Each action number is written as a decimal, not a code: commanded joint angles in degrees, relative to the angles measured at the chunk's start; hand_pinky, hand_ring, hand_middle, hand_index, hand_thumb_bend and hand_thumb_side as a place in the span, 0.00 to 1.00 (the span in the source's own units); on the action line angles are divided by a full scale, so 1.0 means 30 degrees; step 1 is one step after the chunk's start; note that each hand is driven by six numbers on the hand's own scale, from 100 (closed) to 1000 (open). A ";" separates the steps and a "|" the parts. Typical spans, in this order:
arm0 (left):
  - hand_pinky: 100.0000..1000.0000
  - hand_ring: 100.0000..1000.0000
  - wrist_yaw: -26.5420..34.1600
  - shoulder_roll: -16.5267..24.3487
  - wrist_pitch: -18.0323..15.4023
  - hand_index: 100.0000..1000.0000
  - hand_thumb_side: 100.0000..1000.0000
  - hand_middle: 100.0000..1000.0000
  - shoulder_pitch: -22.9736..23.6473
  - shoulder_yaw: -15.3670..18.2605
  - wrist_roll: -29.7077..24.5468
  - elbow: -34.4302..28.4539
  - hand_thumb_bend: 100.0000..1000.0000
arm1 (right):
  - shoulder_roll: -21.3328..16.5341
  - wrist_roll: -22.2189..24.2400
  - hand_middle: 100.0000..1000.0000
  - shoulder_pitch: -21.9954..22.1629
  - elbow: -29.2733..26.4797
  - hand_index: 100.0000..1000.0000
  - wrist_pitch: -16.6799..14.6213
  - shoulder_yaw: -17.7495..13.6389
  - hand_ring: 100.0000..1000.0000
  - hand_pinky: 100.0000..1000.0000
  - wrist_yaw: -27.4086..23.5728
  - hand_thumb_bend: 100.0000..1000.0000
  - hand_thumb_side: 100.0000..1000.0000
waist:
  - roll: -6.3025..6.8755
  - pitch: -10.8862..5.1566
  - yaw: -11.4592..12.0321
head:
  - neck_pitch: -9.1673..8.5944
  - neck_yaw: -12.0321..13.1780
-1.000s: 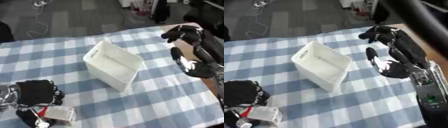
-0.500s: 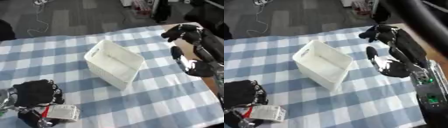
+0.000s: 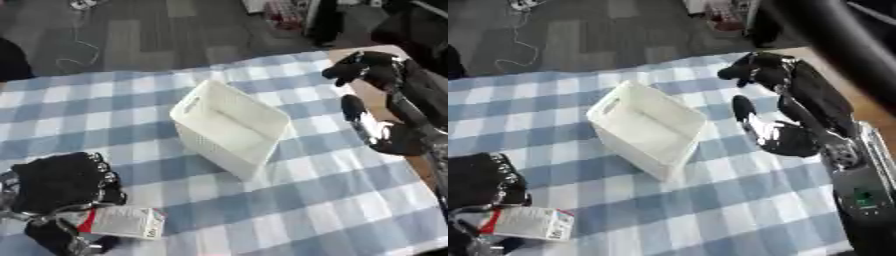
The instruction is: Pick up objects on the table and place them in the box.
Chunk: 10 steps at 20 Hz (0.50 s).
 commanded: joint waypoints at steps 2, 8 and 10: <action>0.00 0.00 0.1339 0.1246 0.0956 0.34 0.59 0.06 -0.0314 0.1196 -0.0370 -0.1897 0.00 | -0.0365 -0.0118 0.60 -0.0105 -0.0259 0.79 0.0042 -0.0289 0.49 0.45 0.0123 0.00 0.95 | 0.0044 -0.0275 0.0079 | -0.0035 0.0095; 0.00 0.00 0.3438 0.1802 0.2097 0.34 0.59 0.07 -0.1496 0.2342 -0.0575 -0.2321 0.00 | -0.0230 -0.0180 0.60 -0.0058 -0.0259 0.79 0.0582 -0.0857 0.49 0.45 0.0223 0.00 0.95 | 0.0093 -0.0363 0.0073 | 0.0016 0.0201; 0.00 0.00 0.3896 0.1842 0.2240 0.34 0.59 0.07 -0.2000 0.2392 -0.0787 -0.2323 0.00 | -0.0232 0.0050 0.60 -0.0072 -0.0259 0.79 0.0519 -0.0776 0.49 0.45 0.0214 0.00 0.95 | 0.0112 -0.0375 0.0051 | 0.0020 0.0222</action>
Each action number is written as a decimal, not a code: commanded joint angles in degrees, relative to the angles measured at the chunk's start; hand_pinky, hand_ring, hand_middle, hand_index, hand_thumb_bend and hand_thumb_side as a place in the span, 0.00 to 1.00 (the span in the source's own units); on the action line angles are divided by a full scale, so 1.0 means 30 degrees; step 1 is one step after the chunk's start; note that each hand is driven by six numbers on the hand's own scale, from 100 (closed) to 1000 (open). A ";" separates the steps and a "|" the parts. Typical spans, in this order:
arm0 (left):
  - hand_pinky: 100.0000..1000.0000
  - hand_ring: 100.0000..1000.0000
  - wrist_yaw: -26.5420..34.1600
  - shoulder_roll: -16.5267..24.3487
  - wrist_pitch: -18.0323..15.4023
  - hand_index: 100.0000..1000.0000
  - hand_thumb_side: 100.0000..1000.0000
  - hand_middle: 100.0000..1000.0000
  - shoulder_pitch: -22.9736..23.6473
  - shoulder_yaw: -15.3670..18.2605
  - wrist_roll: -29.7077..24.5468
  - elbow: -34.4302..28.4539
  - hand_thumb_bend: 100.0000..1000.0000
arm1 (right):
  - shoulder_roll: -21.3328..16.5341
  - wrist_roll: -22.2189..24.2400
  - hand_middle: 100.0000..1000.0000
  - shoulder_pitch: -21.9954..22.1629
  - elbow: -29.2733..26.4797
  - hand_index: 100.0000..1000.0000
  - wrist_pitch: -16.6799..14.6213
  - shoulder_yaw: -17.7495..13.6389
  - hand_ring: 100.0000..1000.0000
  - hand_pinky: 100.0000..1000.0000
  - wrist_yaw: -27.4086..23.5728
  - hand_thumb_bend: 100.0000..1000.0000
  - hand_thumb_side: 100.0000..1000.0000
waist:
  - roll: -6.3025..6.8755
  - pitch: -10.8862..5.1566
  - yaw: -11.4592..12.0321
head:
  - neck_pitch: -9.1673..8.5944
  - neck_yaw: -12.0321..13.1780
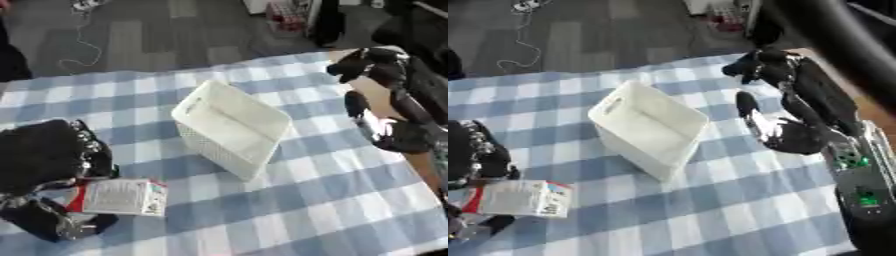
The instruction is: Pick up objects on the table and place them in the box.
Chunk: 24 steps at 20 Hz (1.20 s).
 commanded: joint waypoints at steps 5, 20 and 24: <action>0.00 0.00 0.1247 0.0483 0.0176 0.33 0.59 0.08 -0.1878 0.0488 -0.0242 0.0033 0.00 | -0.0178 0.1186 0.56 -0.0222 -0.0259 0.73 -0.0743 0.0058 0.47 0.45 -0.0223 0.00 0.96 | 0.0116 -0.0260 -0.0150 | -0.0150 0.0312; 0.00 0.00 0.0113 -0.0709 -0.2055 0.34 0.60 0.09 -0.5317 -0.0888 0.1553 0.3111 0.00 | 0.0498 1.1341 0.52 -0.1591 -0.0259 0.72 -0.2825 0.1331 0.45 0.42 -0.5424 0.00 1.00 | 0.0276 -0.0008 -0.1321 | -0.1689 0.0390; 0.00 0.00 -0.0846 -0.1223 -0.2676 0.34 0.60 0.09 -0.5969 -0.1228 0.2166 0.4441 0.00 | 0.0897 1.3851 0.53 -0.2634 -0.0259 0.73 -0.2891 0.2058 0.47 0.42 -0.6274 0.00 1.00 | 0.0454 0.0127 -0.1917 | -0.2031 0.1272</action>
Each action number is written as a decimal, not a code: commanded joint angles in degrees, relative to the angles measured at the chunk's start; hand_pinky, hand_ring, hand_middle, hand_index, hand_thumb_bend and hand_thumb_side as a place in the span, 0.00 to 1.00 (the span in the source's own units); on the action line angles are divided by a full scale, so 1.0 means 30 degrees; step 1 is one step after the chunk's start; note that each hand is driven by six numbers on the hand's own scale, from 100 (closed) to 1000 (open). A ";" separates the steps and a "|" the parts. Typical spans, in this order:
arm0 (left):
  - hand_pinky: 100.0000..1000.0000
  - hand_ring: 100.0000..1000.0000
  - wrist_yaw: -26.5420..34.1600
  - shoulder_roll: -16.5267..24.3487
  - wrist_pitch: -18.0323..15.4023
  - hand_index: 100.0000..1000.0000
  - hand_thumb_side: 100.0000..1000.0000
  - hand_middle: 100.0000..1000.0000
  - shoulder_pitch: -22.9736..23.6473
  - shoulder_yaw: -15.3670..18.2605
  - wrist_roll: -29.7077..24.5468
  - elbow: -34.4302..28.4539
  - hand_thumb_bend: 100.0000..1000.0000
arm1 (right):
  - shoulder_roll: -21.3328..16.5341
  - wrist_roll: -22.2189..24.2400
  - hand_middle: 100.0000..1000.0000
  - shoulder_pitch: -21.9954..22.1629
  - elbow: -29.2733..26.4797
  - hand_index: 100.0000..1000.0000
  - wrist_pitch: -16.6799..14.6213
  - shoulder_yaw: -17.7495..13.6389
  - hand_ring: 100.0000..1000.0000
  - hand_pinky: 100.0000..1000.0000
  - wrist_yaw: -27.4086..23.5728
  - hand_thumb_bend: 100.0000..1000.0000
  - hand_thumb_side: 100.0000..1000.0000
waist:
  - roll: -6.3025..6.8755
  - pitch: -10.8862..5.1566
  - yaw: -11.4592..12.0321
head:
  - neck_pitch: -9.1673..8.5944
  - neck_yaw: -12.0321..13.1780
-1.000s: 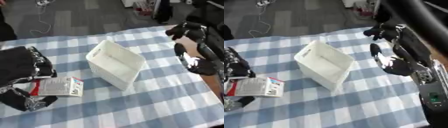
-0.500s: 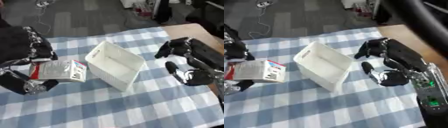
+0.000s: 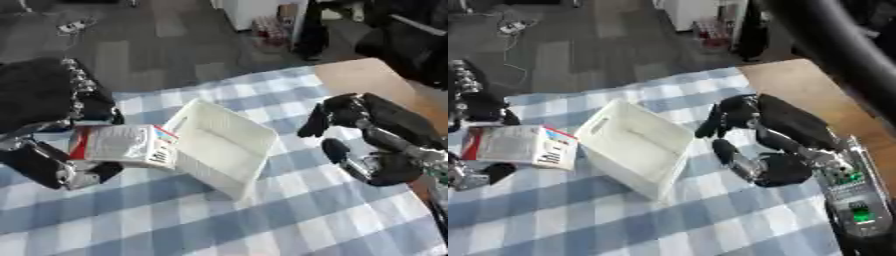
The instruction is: Pick up objects on the table and place them in the box.
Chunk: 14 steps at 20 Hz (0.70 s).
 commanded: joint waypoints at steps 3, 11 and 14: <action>0.00 0.00 -0.1445 -0.0421 -0.0879 0.34 0.60 0.09 -0.0881 -0.0194 0.1134 0.1724 0.00 | 0.0289 0.4736 0.54 -0.1350 -0.0258 0.73 -0.3279 0.1009 0.48 0.43 -0.0835 0.00 1.00 | 0.0227 -0.0020 -0.0537 | -0.0614 0.1327; 0.00 0.00 -0.3762 -0.1423 -0.1408 0.34 0.60 0.09 -0.1997 -0.0316 0.3859 0.3975 0.00 | 0.1484 0.4790 0.54 -0.3384 -0.0258 0.72 -0.3889 0.3059 0.49 0.43 -0.0812 0.00 1.00 | 0.0570 0.0699 -0.1837 | -0.2966 0.2534; 0.00 0.00 -0.4789 -0.1870 -0.1568 0.34 0.60 0.10 -0.2677 -0.0436 0.5089 0.4591 0.00 | 0.1719 0.4790 0.54 -0.3873 -0.0258 0.72 -0.4001 0.3189 0.48 0.43 -0.0762 0.00 1.00 | 0.0811 0.0881 -0.2151 | -0.3405 0.2849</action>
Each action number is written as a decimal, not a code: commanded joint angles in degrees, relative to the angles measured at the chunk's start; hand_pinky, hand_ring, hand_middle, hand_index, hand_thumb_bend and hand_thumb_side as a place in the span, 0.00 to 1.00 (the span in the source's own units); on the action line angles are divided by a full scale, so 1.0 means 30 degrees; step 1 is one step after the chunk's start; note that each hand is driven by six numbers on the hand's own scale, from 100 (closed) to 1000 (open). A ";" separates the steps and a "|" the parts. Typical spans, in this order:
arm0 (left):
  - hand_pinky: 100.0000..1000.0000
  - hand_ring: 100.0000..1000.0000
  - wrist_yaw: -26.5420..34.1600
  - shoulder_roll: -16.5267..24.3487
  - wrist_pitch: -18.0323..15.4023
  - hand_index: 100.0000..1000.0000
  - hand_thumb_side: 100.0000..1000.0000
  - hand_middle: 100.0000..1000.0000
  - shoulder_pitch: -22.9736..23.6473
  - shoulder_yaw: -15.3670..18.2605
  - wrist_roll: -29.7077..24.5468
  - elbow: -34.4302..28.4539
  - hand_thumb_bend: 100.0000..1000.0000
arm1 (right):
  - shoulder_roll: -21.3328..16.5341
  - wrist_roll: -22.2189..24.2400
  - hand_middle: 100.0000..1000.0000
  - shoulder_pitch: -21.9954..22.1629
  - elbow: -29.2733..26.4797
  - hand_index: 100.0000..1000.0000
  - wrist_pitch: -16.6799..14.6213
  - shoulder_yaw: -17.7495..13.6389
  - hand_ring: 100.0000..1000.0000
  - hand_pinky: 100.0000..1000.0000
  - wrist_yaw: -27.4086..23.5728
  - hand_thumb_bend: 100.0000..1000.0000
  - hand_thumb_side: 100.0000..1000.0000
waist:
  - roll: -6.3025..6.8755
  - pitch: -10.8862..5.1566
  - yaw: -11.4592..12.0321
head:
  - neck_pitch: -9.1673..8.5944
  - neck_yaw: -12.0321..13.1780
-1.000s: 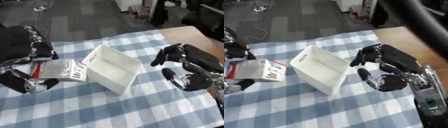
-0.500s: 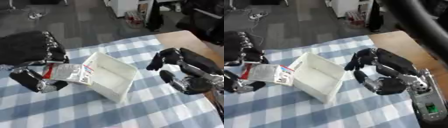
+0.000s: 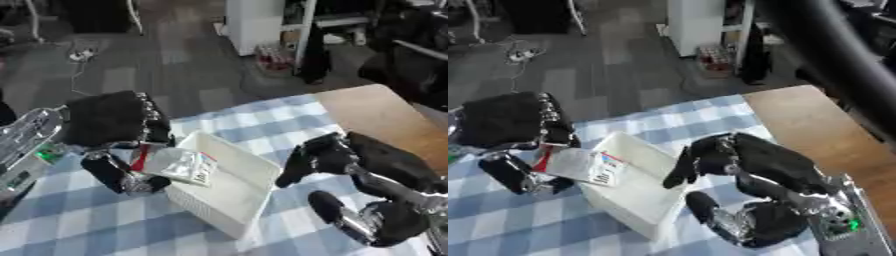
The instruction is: Pick up objects on the table and place them in the box.
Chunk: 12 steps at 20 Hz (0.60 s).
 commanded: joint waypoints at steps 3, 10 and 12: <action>0.00 0.00 -0.1573 -0.0370 -0.0072 0.34 0.60 0.10 -0.1110 0.0034 0.2188 0.0771 0.00 | 0.0244 0.4321 0.54 -0.0880 -0.0257 0.72 -0.4481 0.0086 0.49 0.43 0.0100 0.00 1.00 | 0.0256 -0.0052 -0.0320 | -0.0856 0.0542; 0.06 0.11 -0.4192 -0.1133 0.0345 0.50 0.87 0.35 -0.1668 -0.0436 0.3223 0.1749 0.00 | 0.0501 0.4321 0.54 -0.1506 -0.0257 0.72 -0.4864 0.0231 0.48 0.43 -0.0260 0.00 1.00 | 0.0644 0.0070 -0.0741 | -0.1190 0.0999; 0.37 0.40 -0.5065 -0.1349 0.0473 0.60 1.00 0.52 -0.1685 -0.0739 0.2672 0.2176 0.00 | 0.0500 0.4321 0.54 -0.1505 -0.0257 0.72 -0.4871 0.0188 0.48 0.43 -0.0295 0.00 1.00 | 0.0654 0.0062 -0.0769 | -0.1232 0.1027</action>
